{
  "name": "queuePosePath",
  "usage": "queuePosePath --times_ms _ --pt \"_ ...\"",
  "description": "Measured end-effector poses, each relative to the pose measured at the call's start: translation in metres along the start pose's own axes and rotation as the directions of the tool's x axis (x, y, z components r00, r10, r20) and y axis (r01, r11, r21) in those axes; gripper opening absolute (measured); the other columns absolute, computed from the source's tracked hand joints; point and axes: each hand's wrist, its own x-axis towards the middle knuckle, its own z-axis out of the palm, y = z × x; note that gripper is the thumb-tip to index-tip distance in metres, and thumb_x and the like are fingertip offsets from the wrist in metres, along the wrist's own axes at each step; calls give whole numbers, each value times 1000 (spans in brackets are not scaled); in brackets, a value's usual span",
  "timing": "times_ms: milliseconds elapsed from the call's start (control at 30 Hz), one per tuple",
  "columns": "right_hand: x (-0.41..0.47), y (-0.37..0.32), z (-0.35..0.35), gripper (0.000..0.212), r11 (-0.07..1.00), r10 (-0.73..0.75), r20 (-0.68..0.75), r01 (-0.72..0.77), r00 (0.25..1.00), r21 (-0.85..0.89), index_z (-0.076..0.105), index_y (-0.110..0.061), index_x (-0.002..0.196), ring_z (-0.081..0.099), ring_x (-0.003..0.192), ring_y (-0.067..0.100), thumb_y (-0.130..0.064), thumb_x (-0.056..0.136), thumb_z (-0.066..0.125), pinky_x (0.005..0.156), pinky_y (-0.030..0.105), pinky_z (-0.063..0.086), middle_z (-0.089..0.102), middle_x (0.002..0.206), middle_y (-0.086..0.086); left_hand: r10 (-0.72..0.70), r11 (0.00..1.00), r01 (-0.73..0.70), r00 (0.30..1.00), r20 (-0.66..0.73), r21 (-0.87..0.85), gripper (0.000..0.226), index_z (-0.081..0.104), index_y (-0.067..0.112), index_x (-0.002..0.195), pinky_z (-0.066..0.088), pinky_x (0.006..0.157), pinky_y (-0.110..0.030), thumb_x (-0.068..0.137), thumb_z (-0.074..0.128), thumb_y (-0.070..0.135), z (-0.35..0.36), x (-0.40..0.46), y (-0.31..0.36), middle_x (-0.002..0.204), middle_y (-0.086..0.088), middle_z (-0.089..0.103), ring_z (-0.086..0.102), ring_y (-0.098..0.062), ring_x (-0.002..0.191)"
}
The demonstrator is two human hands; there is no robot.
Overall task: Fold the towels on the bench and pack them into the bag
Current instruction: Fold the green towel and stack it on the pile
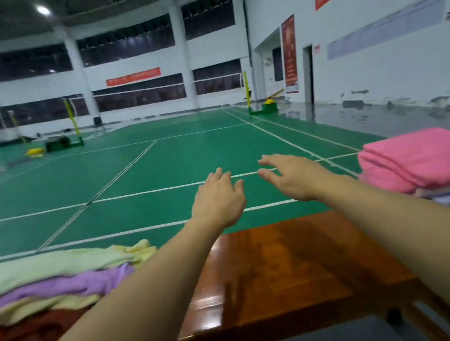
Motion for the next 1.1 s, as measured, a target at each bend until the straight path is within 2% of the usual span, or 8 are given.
queuePosePath --times_ms 300,467,567,667,767,900,1000,1100 --pt "33 -204 104 55 947 -295 151 269 943 173 38 -27 154 35 147 17 -52 105 36 117 36 30 35 162 -5 -322 923 335 942 -97 192 51 48 3 143 30 118 -40 106 37 37 -94 -94 -194 154 -18 42 38 -31 143" --pt "33 -260 159 56 925 -301 235 223 924 306 40 -24 153 43 141 24 -52 104 40 114 37 36 44 157 3 -477 829 471 877 -56 301 47 55 10 134 43 105 -42 101 42 42 -113 -139 -268 140 -18 55 52 -35 127" --pt "35 -273 178 53 905 -223 240 109 945 410 51 -19 144 53 129 28 -50 102 48 105 36 43 56 144 9 -388 816 394 916 -104 422 35 64 20 114 45 93 -42 96 49 45 -115 -153 -284 118 -10 61 56 -32 112" --pt "39 -281 185 39 875 -139 180 35 974 483 71 -14 111 64 106 30 -47 98 57 87 35 50 71 112 11 -297 844 340 940 -167 415 28 69 26 112 41 92 -39 95 55 44 -113 -149 -283 113 -4 63 54 -28 112" --pt "41 -278 177 25 779 -61 111 -22 992 627 73 -15 87 63 79 22 -39 92 70 69 32 45 70 81 5 -269 899 332 933 -239 285 21 73 25 104 45 86 -38 95 62 40 -111 -140 -281 104 -4 67 60 -30 104" --pt "42 -259 155 16 538 20 31 -37 999 842 74 -15 86 52 63 8 -30 92 72 56 21 40 66 72 -4 -286 948 315 893 -347 31 19 75 22 97 50 82 -39 94 66 38 -112 -132 -271 101 -4 70 64 -27 97" --pt "50 -235 143 20 474 133 -8 -56 991 879 69 -18 82 54 67 14 -32 95 68 58 15 43 63 72 -4 -221 973 230 904 -367 -19 19 73 24 98 50 81 -39 96 63 41 -105 -120 -244 101 -1 71 64 -25 96" --pt "53 -195 131 32 384 289 19 -135 957 913 64 -17 80 66 80 26 -43 98 61 82 45 59 66 79 3 -149 989 134 933 -327 -69 20 72 27 98 51 80 -38 97 60 43 -88 -101 -199 101 3 73 65 -24 96"
